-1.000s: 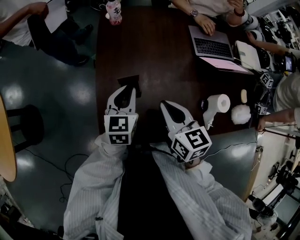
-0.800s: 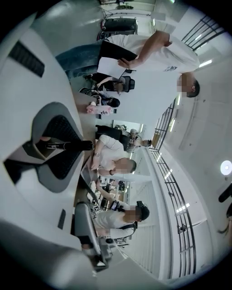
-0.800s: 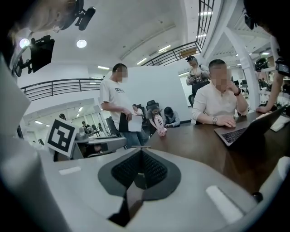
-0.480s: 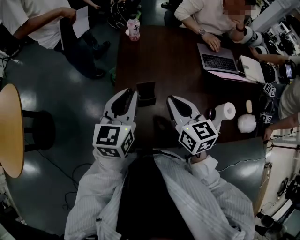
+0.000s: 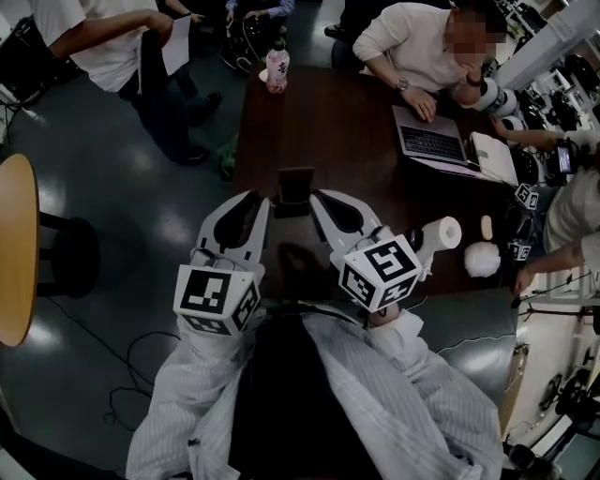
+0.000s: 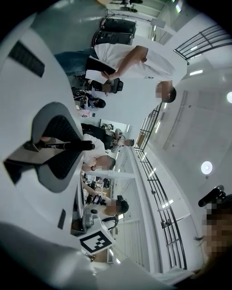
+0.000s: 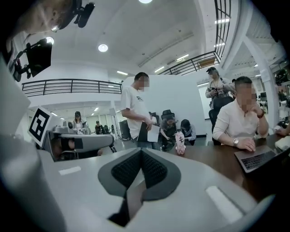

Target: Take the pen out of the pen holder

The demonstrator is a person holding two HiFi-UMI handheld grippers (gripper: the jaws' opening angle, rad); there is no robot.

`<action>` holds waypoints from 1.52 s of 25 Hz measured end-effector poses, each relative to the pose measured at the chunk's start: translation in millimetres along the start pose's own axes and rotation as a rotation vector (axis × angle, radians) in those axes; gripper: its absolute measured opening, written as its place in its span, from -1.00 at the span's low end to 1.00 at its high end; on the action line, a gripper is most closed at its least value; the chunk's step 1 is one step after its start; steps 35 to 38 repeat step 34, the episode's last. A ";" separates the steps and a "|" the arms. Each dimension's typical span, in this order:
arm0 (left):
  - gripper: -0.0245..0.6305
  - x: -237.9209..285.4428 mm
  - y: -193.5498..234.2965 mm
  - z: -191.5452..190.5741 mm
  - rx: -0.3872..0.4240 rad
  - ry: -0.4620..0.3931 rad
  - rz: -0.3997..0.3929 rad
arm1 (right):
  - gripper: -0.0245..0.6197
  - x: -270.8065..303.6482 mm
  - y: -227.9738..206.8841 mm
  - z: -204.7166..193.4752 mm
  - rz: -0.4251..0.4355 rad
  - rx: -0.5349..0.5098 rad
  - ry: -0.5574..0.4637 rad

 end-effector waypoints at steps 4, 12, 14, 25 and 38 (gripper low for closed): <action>-0.74 -5.5 3.4 1.8 -0.021 -0.008 -0.001 | -0.92 2.8 8.5 6.9 0.005 0.000 -0.014; -0.74 -7.0 0.4 -1.8 -0.035 -0.009 -0.011 | -0.92 -2.3 10.4 7.3 0.000 -0.008 -0.012; -0.74 -6.7 -1.4 -3.7 -0.035 -0.008 -0.016 | -0.92 -3.7 10.5 5.7 -0.003 -0.011 -0.009; -0.74 0.4 -9.8 -7.4 -0.044 0.002 -0.020 | -0.92 -7.2 6.7 3.0 0.016 -0.010 -0.005; -0.74 12.2 -17.8 -20.5 -0.054 0.042 -0.068 | -0.92 -15.3 -1.1 -1.8 -0.026 0.005 0.005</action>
Point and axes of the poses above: the fingertips, and each gripper's own axes: x forward along the fingers, y to its left, z out of its top, the point moved 2 cm from there along -x, backward along the fingers
